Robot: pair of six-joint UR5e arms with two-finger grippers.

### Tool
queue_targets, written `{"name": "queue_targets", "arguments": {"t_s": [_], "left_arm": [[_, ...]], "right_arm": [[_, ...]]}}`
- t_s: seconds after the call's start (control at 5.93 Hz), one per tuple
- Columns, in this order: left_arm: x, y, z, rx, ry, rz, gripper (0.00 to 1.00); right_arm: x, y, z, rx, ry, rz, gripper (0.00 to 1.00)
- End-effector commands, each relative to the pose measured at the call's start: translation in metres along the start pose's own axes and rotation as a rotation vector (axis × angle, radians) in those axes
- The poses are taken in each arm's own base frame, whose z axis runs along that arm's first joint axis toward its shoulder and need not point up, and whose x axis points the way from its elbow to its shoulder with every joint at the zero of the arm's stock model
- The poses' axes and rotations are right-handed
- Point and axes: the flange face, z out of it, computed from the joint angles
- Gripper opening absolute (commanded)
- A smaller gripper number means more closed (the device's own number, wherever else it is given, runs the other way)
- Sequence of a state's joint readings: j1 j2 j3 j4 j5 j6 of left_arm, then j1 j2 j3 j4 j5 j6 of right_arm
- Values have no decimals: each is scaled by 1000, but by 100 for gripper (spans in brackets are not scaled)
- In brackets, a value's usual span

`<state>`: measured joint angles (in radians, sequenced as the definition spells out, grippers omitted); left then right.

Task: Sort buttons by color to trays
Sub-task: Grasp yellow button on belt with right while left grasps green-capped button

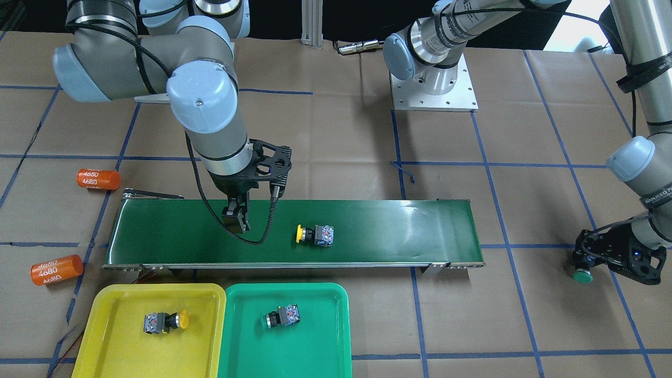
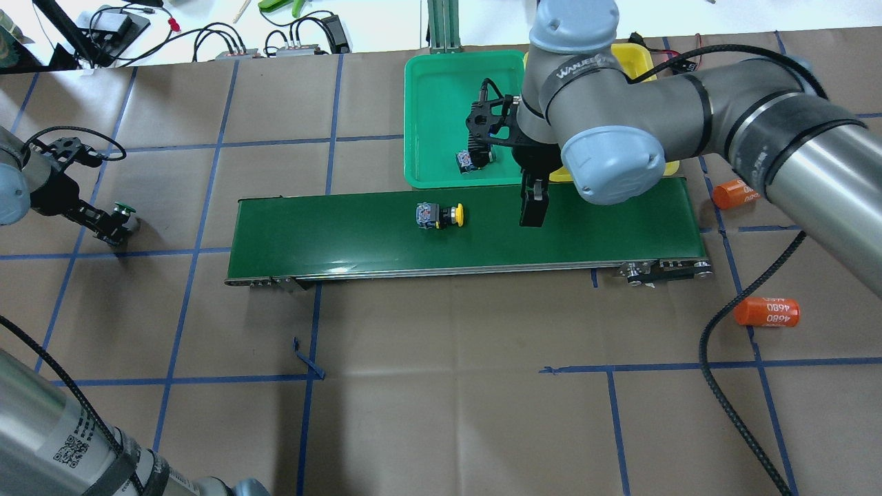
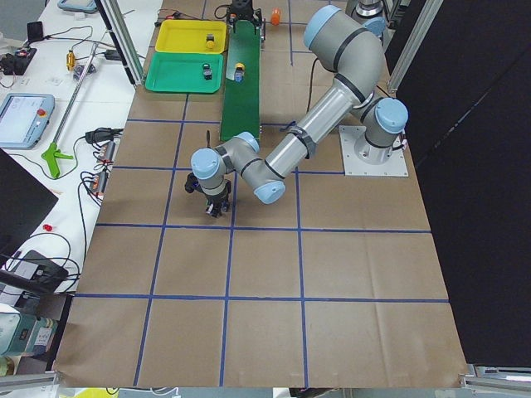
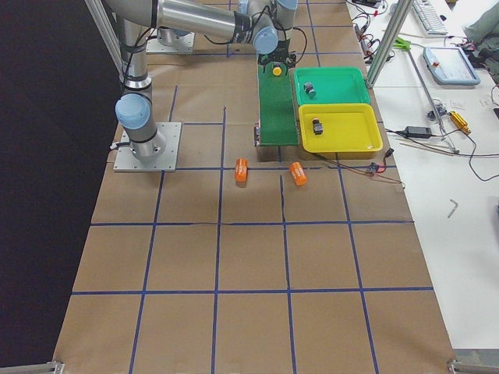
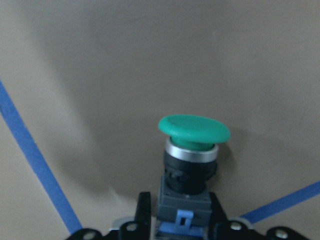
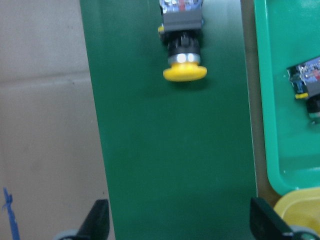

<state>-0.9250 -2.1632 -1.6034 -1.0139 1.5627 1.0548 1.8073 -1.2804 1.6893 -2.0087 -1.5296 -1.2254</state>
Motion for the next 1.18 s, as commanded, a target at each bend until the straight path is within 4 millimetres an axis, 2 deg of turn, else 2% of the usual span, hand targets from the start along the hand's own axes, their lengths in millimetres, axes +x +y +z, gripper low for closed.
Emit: {"name": "queue_targets", "arguments": {"t_s": [0.0,0.17,0.34,0.51,0.67,0.84,1.01], "left_arm": [[9,-4,-13,12,-11,22,0],[33,-13,-45,19,-14,66,0],[84,-40,-77,12,-15,165,0],[143,-73,-99,7,-30,298,0],[192,-100,-109,7,-36,456,0],[235,-116,-113,-2,-15,560,0],[290,-128,-128,-29,0,665,0]], "right_arm": [[-8,-46,43,17,32,-8,100],[-8,-49,50,18,34,-14,100],[-8,-45,59,8,17,-46,100],[-12,-33,67,-7,5,-149,100],[-4,-17,69,-5,32,-162,100],[7,10,73,-8,27,-119,97],[11,23,77,-15,18,-109,78]]}}
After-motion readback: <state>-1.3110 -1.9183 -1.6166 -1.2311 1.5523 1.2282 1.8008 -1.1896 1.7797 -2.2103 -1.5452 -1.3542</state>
